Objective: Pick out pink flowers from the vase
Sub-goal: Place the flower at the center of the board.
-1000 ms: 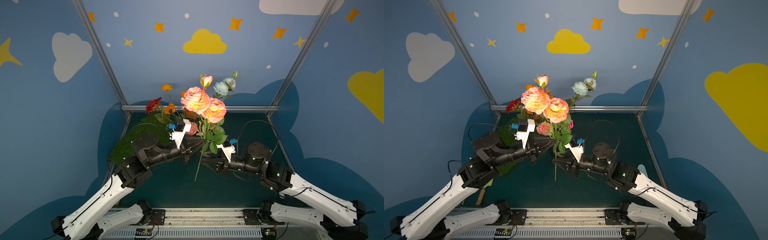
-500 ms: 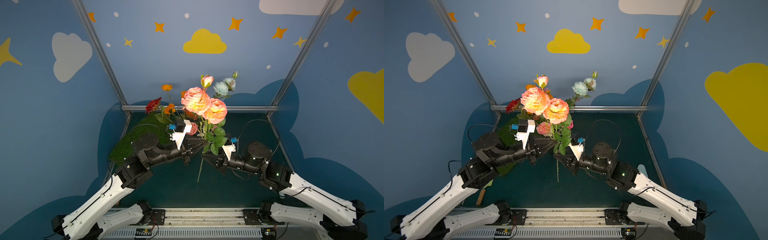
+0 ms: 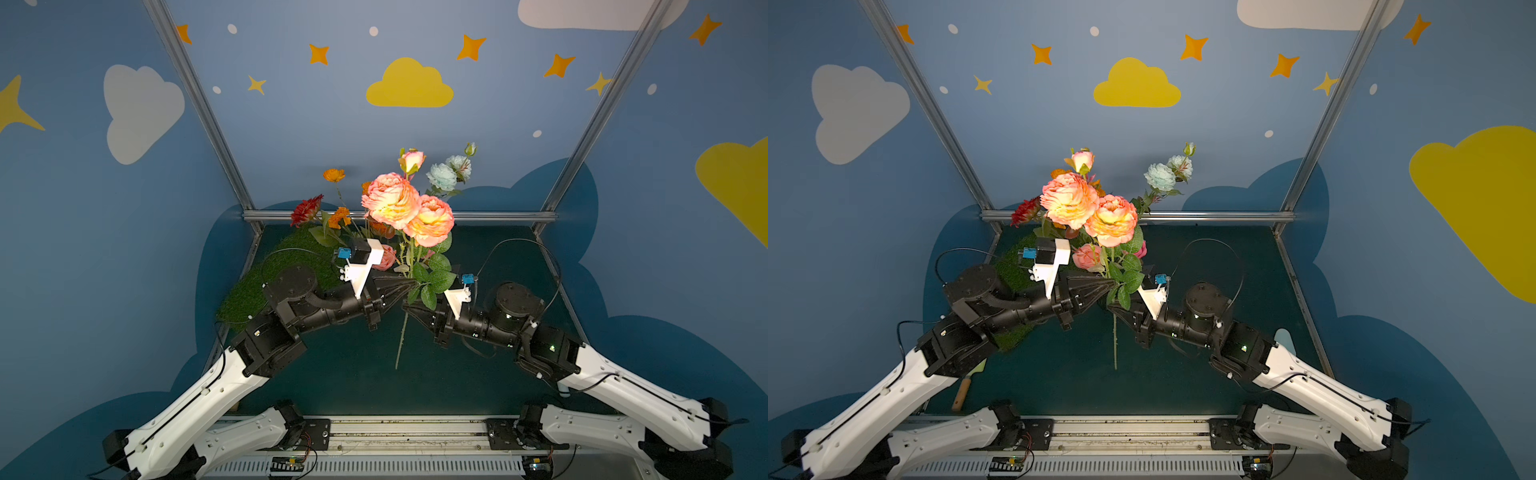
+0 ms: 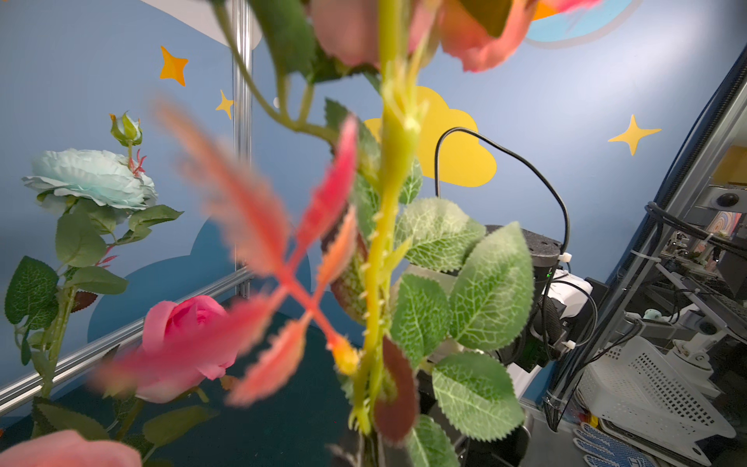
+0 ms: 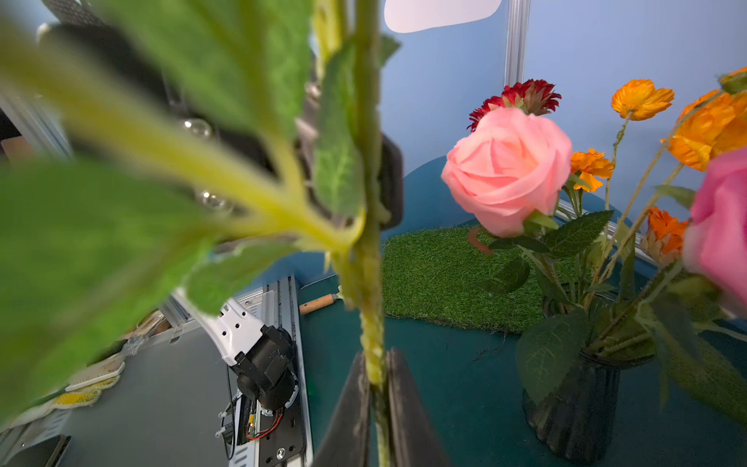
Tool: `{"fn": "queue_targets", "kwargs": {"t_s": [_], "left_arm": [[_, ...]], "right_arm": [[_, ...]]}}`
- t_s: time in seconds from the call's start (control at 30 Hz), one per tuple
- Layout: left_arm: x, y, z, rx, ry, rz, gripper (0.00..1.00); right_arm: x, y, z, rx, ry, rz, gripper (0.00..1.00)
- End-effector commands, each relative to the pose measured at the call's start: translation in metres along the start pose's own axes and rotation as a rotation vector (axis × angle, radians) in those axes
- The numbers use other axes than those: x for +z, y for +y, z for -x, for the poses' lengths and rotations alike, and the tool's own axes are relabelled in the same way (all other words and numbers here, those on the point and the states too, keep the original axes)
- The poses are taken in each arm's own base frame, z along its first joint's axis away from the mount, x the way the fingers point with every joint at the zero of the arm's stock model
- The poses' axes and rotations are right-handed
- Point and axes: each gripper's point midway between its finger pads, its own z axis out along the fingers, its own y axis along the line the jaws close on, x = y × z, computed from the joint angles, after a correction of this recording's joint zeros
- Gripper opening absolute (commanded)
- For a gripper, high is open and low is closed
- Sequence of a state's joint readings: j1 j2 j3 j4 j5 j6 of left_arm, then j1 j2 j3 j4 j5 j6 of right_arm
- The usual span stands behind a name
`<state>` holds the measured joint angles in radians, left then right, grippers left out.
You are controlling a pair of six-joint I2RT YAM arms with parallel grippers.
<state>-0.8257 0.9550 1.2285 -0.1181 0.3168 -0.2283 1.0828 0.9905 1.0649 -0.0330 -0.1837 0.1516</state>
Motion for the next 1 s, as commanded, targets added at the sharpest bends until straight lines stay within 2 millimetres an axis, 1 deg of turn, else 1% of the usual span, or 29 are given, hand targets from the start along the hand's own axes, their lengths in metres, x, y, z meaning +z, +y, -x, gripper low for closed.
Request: {"fn": "queue_targets", "kwargs": {"t_s": [0.0,0.2,0.23,0.33,0.4,0.47,0.53,0.63,0.87,0.97], "left_arm": [[-0.005,-0.006,0.017,0.035,-0.049,-0.011,0.02],[-0.006,-0.004,0.012,0.045,-0.048,0.003,0.03],[-0.007,-0.004,0.013,0.047,-0.052,0.007,0.09],[-0.012,-0.004,0.013,0.064,-0.046,0.015,0.30],[-0.014,-0.005,0.012,0.073,-0.033,0.020,0.37],[-0.015,-0.003,0.010,0.079,-0.023,0.027,0.41],[-0.016,-0.004,0.007,0.085,-0.014,0.024,0.48],[-0.015,-0.004,0.001,0.092,0.013,0.018,0.55],[-0.011,-0.005,-0.011,0.118,0.101,0.005,0.63],[-0.013,-0.003,-0.017,0.129,0.145,0.014,0.70]], "right_arm": [[0.001,0.000,0.002,-0.002,-0.024,0.001,0.00],[0.001,0.005,0.005,-0.013,-0.021,0.023,0.00],[0.001,0.005,0.004,-0.015,-0.016,0.021,0.00],[-0.002,0.003,0.003,-0.022,-0.008,0.007,0.00],[-0.005,0.002,0.003,-0.029,-0.009,0.000,0.00],[-0.008,-0.002,0.004,-0.030,-0.006,-0.026,0.00],[-0.011,-0.006,0.003,-0.041,0.007,-0.054,0.00],[-0.016,-0.011,0.003,-0.051,0.015,-0.091,0.00],[-0.033,-0.019,0.006,-0.061,0.026,-0.160,0.00],[-0.043,-0.026,0.002,-0.064,0.057,-0.213,0.00]]}}
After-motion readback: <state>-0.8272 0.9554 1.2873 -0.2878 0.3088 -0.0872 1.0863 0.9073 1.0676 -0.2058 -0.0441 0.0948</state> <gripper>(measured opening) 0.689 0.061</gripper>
